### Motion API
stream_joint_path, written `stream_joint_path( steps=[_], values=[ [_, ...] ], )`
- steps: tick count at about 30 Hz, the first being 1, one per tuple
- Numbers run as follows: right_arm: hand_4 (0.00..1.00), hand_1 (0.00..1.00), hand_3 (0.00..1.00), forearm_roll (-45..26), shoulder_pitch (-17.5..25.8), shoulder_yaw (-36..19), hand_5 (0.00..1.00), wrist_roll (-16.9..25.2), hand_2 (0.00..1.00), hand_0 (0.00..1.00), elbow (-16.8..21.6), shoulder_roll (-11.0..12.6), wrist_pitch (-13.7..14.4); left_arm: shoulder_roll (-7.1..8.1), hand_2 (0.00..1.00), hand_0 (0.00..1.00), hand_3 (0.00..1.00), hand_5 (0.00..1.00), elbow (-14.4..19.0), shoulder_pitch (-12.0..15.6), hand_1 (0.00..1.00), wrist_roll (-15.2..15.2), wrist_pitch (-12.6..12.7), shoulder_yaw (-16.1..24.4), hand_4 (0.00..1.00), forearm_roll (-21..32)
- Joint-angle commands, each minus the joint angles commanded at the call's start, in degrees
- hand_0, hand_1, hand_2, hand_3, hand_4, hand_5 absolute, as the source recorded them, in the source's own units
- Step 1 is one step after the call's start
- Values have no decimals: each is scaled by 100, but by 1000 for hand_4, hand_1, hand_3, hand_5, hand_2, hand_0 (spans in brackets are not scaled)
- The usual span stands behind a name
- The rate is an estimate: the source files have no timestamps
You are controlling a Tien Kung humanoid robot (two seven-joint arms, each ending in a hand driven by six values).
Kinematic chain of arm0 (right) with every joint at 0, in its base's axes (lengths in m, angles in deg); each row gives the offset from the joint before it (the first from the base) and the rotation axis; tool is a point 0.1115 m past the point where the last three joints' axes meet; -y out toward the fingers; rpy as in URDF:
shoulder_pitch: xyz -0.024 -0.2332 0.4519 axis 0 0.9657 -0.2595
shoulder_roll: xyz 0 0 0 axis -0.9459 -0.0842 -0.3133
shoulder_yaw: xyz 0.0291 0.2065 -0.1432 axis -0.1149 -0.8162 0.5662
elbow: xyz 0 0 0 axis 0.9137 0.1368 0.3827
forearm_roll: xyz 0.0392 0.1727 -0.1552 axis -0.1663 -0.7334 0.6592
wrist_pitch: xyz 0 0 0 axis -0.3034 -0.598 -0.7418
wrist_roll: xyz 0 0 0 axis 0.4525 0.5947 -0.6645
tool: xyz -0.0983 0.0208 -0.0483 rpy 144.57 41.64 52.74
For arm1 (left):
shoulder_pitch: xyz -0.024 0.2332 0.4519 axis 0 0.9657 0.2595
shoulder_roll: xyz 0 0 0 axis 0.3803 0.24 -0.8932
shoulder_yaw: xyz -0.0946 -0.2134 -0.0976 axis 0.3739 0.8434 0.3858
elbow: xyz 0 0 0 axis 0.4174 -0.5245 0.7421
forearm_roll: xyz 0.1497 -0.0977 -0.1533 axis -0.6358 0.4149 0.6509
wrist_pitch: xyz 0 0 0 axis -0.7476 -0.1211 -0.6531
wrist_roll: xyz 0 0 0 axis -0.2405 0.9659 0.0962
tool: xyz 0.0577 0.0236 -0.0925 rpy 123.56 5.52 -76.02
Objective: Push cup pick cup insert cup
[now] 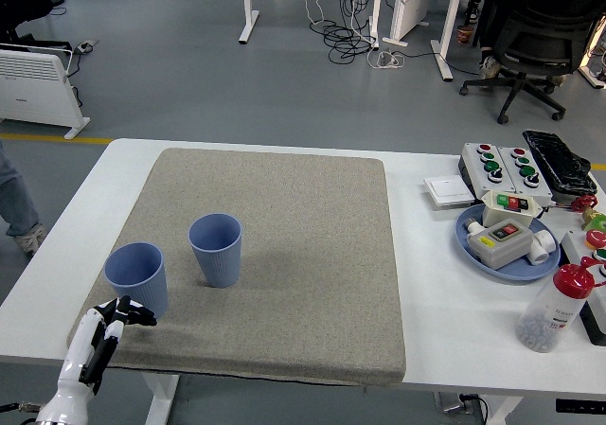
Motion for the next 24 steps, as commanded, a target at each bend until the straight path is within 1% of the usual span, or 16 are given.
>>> stream_joint_path(
  steps=[1,6,8,12,13,18,24],
  values=[
    [91,614,570,2,-1,-2,485,-1,643,688,0,0,0,-3,496,526,450,998,-13,-12,539,0,-7,-14,506,7],
    [91,614,570,36,0,-25,485,-16,643,688,-1,-9,0,-22,496,526,450,998,-223,-168,539,0,-15,-182,506,121],
    [91,614,570,46,0,-31,485,-19,644,688,-1,-12,1,-24,504,541,451,998,-305,-230,556,0,-13,-236,506,139],
    [91,614,570,68,1,-43,485,-24,644,688,0,-16,1,-62,504,541,451,998,-471,-357,556,0,-8,-265,506,89],
    [91,615,570,66,1,-42,485,-23,644,688,0,-17,1,-90,508,554,451,998,-541,-409,567,0,-7,-257,505,42],
    [91,615,570,65,-2,-40,485,-18,644,688,1,-20,5,-247,508,554,451,998,-838,-607,567,0,21,-156,505,-83],
    [91,615,570,46,3,-34,485,-14,642,688,4,-24,9,-339,510,556,454,998,-1107,-820,570,0,27,-49,504,-102]
  ],
)
